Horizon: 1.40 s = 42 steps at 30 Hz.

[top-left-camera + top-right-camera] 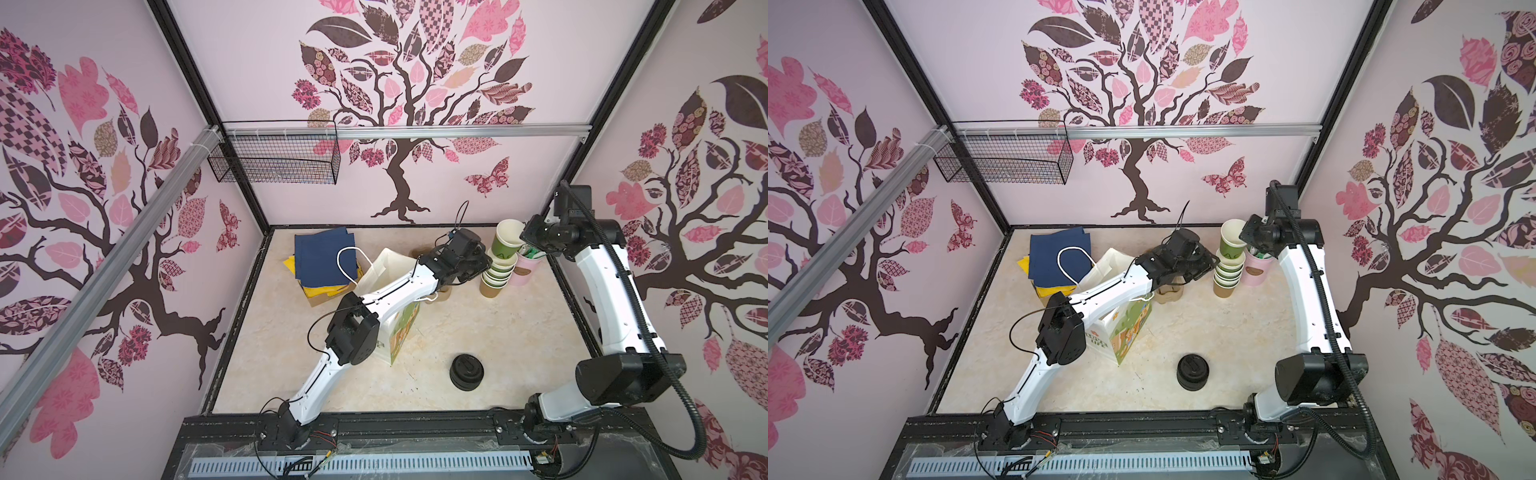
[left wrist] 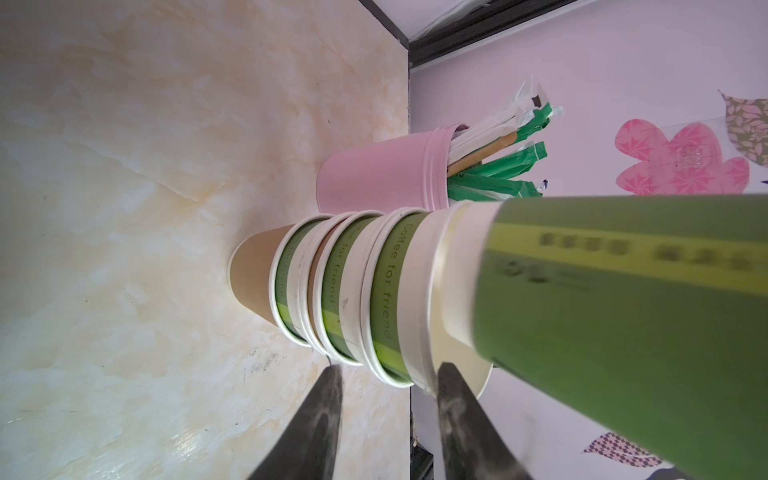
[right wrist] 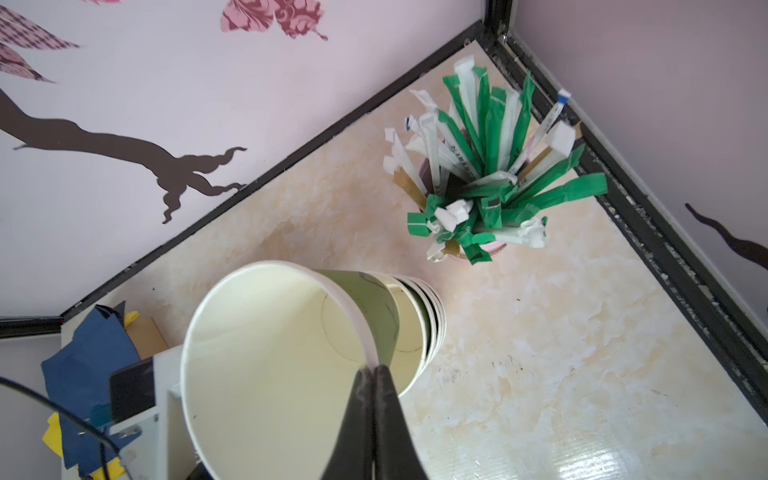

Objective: Pack the takeout coffee
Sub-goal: 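Pull the top green cup off the stack with the right gripper while the left withdraws, then carry the green cup toward the black lid and set it on the table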

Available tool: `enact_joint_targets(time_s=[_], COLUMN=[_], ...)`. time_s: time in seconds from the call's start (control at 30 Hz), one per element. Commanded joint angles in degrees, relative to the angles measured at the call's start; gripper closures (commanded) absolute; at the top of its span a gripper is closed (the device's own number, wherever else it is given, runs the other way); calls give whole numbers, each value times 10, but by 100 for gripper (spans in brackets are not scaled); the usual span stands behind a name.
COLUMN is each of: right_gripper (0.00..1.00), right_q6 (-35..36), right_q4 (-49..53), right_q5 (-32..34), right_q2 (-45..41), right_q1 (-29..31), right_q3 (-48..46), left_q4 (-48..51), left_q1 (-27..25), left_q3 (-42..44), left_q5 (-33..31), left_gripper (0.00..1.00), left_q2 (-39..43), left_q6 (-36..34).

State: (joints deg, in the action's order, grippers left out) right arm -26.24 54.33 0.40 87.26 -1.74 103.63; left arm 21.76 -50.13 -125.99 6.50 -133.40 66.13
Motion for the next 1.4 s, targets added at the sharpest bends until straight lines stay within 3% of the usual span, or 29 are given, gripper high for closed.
enact_joint_targets(time_s=[0.0,0.2,0.37,0.67,0.9,1.1,1.37], right_gripper=[100,100,100,100,100,100,100], right_q6=[-8,10,21,51,24,-18,-35], right_q4=[34,74,94,172,157,67,-68], right_q5=[15,12,0,29,39,51,17], right_q2=[-27,-35,-64,-90,-140,-179,-208], right_q1=[-1,-1,8,108,218,331,353], right_q3=[53,102,88,68,-71,-224,-381], left_q4=[-11,-28,-25,20,111,190,246], left_q1=[0,-10,-21,14,83,171,252], left_q3=[-6,88,169,319,363,406,486], left_q5=[-11,-48,-92,-129,-178,-206,-204], left_gripper=[55,53,53,46,40,38,36], left_q2=[54,151,250,451,584,682,777], left_q6=[-35,-62,-117,-182,-239,-233,-195])
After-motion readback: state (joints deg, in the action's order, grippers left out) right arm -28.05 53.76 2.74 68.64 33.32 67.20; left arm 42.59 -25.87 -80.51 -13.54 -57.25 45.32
